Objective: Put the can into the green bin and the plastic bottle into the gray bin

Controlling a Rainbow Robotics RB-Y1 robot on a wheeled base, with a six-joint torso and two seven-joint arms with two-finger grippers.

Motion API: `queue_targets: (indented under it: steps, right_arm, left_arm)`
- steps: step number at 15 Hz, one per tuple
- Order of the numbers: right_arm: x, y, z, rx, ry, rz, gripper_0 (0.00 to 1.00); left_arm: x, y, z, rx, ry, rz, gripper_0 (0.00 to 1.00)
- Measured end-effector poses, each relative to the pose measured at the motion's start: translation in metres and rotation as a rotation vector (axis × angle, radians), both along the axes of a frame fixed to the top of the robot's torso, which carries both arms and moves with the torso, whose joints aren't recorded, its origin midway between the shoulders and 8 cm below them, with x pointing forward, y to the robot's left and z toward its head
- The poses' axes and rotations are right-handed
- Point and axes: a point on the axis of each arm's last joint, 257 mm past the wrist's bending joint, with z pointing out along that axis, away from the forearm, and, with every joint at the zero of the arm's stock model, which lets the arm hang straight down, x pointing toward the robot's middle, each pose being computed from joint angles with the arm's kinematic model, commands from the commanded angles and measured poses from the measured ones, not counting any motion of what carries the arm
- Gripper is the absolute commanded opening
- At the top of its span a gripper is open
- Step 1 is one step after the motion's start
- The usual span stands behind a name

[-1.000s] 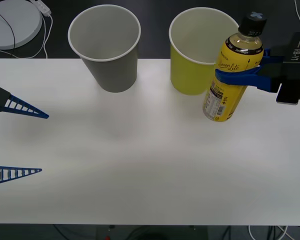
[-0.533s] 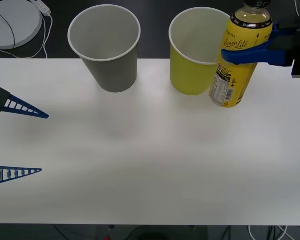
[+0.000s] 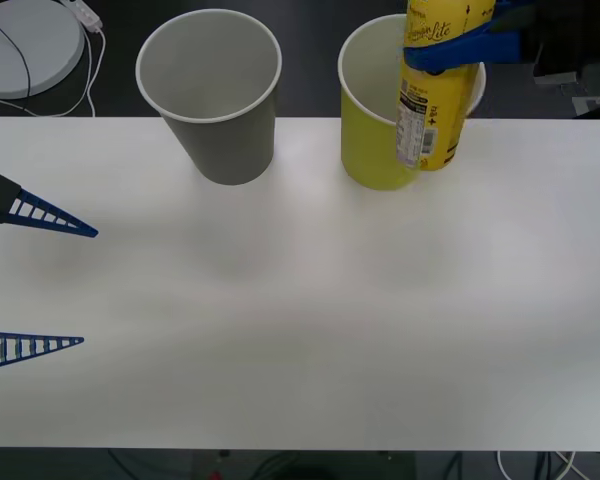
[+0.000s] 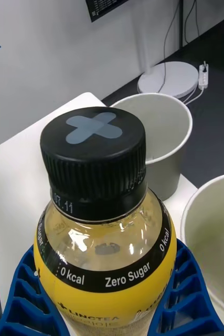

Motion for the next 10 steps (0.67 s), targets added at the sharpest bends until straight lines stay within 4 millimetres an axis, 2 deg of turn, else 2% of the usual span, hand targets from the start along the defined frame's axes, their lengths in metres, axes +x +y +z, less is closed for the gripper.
queue_targets:
  steps: [10]
  right_arm:
    - [0.05, 0.058, 0.031, -0.013, 0.011, 0.04, 0.0]
  left_arm:
    - [0.0, 0.0, 0.0, 0.0, 0.0, 0.0, 1.0]
